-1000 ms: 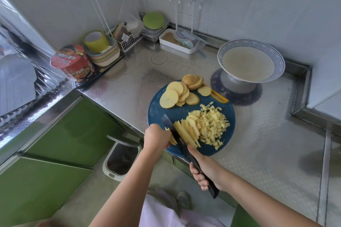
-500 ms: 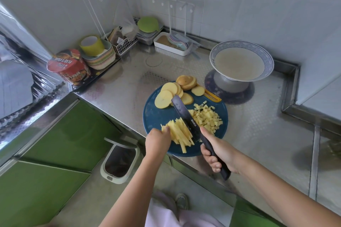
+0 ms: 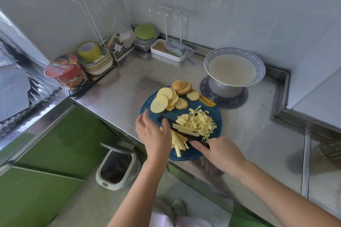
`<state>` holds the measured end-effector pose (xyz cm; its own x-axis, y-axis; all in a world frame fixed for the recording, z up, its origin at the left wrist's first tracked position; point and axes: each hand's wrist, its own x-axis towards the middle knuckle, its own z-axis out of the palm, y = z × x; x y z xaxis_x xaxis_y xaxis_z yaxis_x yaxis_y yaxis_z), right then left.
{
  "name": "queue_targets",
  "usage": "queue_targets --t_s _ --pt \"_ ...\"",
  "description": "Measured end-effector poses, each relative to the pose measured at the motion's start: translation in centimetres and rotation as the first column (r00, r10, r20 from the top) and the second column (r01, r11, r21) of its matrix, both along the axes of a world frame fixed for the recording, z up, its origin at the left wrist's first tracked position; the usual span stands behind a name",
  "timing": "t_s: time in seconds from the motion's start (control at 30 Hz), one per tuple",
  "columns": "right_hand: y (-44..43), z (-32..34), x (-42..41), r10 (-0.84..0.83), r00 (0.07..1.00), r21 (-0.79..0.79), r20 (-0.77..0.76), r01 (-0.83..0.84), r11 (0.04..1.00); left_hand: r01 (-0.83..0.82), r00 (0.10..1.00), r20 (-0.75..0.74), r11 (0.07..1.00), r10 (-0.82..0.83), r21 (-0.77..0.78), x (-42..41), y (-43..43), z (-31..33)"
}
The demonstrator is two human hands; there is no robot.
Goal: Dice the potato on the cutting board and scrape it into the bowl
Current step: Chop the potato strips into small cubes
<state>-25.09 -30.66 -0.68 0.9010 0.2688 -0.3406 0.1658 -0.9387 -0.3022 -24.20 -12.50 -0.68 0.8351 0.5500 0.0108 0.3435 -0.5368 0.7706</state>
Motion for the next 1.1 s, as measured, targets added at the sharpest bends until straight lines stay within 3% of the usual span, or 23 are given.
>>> queue_targets --t_s 0.03,0.07,0.1,0.17,0.23,0.4,0.47,0.57,0.63,0.77,0.87,1.0,1.1 --pt "0.3 0.1 0.2 0.026 1.0 -0.028 0.003 -0.026 0.999 0.186 0.979 0.064 0.979 -0.192 0.083 0.4 0.4 0.8" --pt "0.5 0.2 0.3 0.053 0.999 -0.061 0.007 -0.053 0.997 0.391 0.916 0.031 0.905 -0.401 0.165 1.0 0.8 1.4" --pt "0.7 0.4 0.5 0.072 0.997 -0.09 0.013 -0.071 0.993 0.571 0.818 -0.079 0.789 -0.569 0.228 1.5 1.0 1.8" --pt "1.1 0.8 0.8 0.091 0.995 -0.108 0.029 -0.088 0.99 0.773 0.634 -0.311 0.571 -0.708 0.277 2.2 1.5 1.9" --pt "1.2 1.1 1.1 0.094 0.994 -0.116 0.058 -0.087 0.989 0.841 0.54 -0.438 0.458 -0.718 0.287 2.3 1.8 1.7" --pt "1.4 1.5 1.6 0.142 0.987 -0.171 0.07 -0.128 0.977 0.898 0.438 -0.489 0.341 -0.754 0.278 2.5 2.6 2.1" --pt "1.5 2.0 1.9 0.158 0.985 -0.191 0.068 -0.142 0.971 0.909 0.399 -0.551 0.237 -0.733 0.344 2.9 2.5 2.3" --pt "1.6 2.8 2.5 0.166 0.982 -0.218 0.086 -0.144 0.965 0.877 0.375 -0.599 0.061 -0.707 0.477 3.2 1.9 2.5" --pt "1.7 3.1 3.0 0.162 0.983 -0.227 0.091 -0.138 0.964 0.856 0.389 -0.588 0.044 -0.709 0.514 3.4 1.7 2.7" --pt "1.6 3.2 3.7 0.09 0.992 -0.149 0.09 -0.076 0.986 0.801 0.485 -0.496 0.138 -0.72 0.582 3.3 2.6 2.7" --pt "0.9 2.6 4.1 0.016 0.996 -0.079 0.083 -0.009 0.997 0.74 0.639 -0.348 0.425 -0.686 0.521 2.6 2.9 2.0" --pt "0.8 2.3 4.2 -0.069 0.995 -0.029 0.066 0.071 0.997 0.455 0.887 -0.232 0.843 -0.4 0.286 2.1 3.8 -0.5" --pt "0.4 2.3 4.0 -0.117 0.991 0.014 0.058 0.116 0.993 0.221 0.934 -0.314 0.966 -0.17 0.132 1.8 4.6 -3.6"
